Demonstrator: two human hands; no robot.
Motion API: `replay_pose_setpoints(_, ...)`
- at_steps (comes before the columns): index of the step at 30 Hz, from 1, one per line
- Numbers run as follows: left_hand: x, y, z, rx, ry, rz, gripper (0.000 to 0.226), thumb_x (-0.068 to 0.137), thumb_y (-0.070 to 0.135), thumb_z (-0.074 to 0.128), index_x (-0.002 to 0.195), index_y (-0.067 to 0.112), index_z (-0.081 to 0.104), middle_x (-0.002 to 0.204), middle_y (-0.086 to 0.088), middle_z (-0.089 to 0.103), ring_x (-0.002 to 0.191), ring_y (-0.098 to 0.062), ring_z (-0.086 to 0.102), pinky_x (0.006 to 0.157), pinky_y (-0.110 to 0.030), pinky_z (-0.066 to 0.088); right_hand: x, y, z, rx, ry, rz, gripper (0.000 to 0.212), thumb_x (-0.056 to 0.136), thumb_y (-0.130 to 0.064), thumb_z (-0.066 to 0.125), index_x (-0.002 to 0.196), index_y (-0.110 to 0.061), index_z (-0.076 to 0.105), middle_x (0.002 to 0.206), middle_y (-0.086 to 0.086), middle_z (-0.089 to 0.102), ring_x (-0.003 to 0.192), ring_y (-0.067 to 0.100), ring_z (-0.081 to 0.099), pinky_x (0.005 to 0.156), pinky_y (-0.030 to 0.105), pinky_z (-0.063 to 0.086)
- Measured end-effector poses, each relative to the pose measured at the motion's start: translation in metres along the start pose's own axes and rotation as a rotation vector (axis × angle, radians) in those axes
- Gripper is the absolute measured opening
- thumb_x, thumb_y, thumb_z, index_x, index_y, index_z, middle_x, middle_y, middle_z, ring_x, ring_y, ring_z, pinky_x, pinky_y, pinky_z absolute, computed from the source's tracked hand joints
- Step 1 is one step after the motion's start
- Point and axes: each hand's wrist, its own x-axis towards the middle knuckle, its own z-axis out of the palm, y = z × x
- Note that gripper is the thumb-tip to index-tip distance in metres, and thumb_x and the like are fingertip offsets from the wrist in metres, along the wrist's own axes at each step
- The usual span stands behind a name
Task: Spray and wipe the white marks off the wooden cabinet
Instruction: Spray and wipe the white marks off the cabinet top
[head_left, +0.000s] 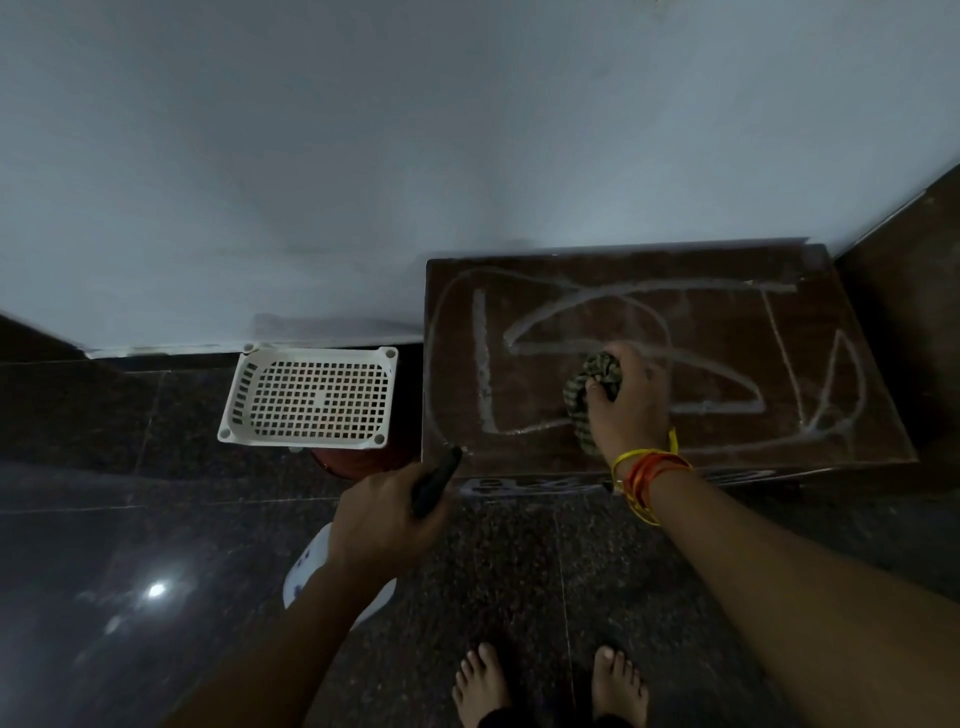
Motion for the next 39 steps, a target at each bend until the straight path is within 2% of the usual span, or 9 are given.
replay_pose_setpoints(7,-0.011,-0.023,-0.016,0.019,0.053,-0.085,0.06,0.077,0.068,0.034,0.088,0.019,0.069,0.062,0.007,0.063,0.054,-0.009,0.061,0.057,-0.036,0.054,-0.003,0.004,-0.001,-0.001,0.008,-0.02,0.04,0.09,-0.01,0.057,0.127,-0.021,0.05,0.134,0.012,0.038,0.115,0.03,0.047,0.092,0.026,0.037)
replay_pose_setpoints(14,0.014,-0.006,-0.027,0.044,0.196,-0.093,0.034,0.09,0.048,0.055,0.074,0.019,0.063,0.051,0.007,0.054,0.043,-0.013,0.054,0.049,-0.031,0.048,-0.002,0.005,-0.006,-0.003,-0.002,-0.015,0.04,0.09,-0.011,0.058,0.127,-0.021,0.049,0.132,0.014,0.037,0.112,0.033,0.049,0.091,0.028,0.039)
replay_pose_setpoints(18,0.035,0.016,-0.032,0.029,0.237,-0.048,0.05,0.084,0.063,0.041,0.071,0.019,0.061,0.049,0.004,0.055,0.041,-0.015,0.054,0.046,-0.029,0.048,0.002,0.006,-0.015,-0.011,0.009,-0.014,0.039,0.091,-0.013,0.058,0.128,-0.019,0.048,0.131,0.016,0.037,0.111,0.035,0.049,0.089,0.029,0.039)
replay_pose_setpoints(20,0.045,0.028,-0.032,0.043,0.252,-0.027,0.042,0.086,0.059,0.044,0.068,0.024,0.058,0.048,0.006,0.053,0.04,-0.014,0.052,0.046,-0.028,0.045,0.004,0.007,-0.021,-0.015,0.018,-0.008,0.039,0.092,-0.012,0.057,0.13,-0.017,0.048,0.132,0.016,0.036,0.11,0.034,0.048,0.088,0.026,0.037)
replay_pose_setpoints(22,0.053,0.04,-0.03,0.042,0.246,-0.003,0.038,0.088,0.056,0.046,0.068,0.025,0.056,0.047,0.009,0.05,0.04,-0.01,0.049,0.045,-0.024,0.038,0.007,0.009,-0.027,-0.02,0.032,-0.003,0.04,0.092,-0.012,0.057,0.13,-0.018,0.048,0.132,0.017,0.036,0.109,0.035,0.049,0.086,0.025,0.036)
replay_pose_setpoints(26,0.064,0.059,-0.023,0.012,0.194,0.065,0.052,0.083,0.066,0.038,0.069,0.021,0.059,0.049,0.01,0.05,0.04,-0.009,0.049,0.046,-0.025,0.043,0.014,0.016,-0.037,-0.008,0.059,0.014,0.039,0.091,-0.011,0.056,0.129,-0.019,0.049,0.132,0.019,0.037,0.108,0.038,0.05,0.091,0.034,0.043)
replay_pose_setpoints(31,0.071,0.079,-0.007,-0.009,0.153,0.133,0.038,0.085,0.058,0.044,0.068,0.025,0.054,0.05,0.013,0.048,0.041,-0.011,0.047,0.048,-0.029,0.046,0.022,0.027,-0.051,0.008,0.09,0.024,0.038,0.091,-0.011,0.056,0.128,-0.018,0.048,0.13,0.02,0.037,0.106,0.039,0.051,0.091,0.038,0.045)
replay_pose_setpoints(35,0.068,0.089,0.006,0.013,0.149,0.124,0.047,0.084,0.06,0.042,0.069,0.019,0.059,0.053,0.005,0.055,0.044,-0.019,0.053,0.047,-0.036,0.05,0.025,0.034,-0.062,0.016,0.106,0.023,0.039,0.092,-0.01,0.055,0.129,-0.018,0.047,0.13,0.019,0.037,0.105,0.039,0.051,0.09,0.039,0.046)
replay_pose_setpoints(39,0.064,0.101,0.019,0.002,0.157,0.11,0.032,0.087,0.05,0.051,0.072,0.023,0.058,0.054,0.008,0.051,0.044,-0.015,0.048,0.048,-0.028,0.043,0.027,0.041,-0.071,0.02,0.113,0.021,0.04,0.092,-0.012,0.055,0.13,-0.02,0.046,0.131,0.017,0.037,0.107,0.039,0.051,0.088,0.038,0.046)
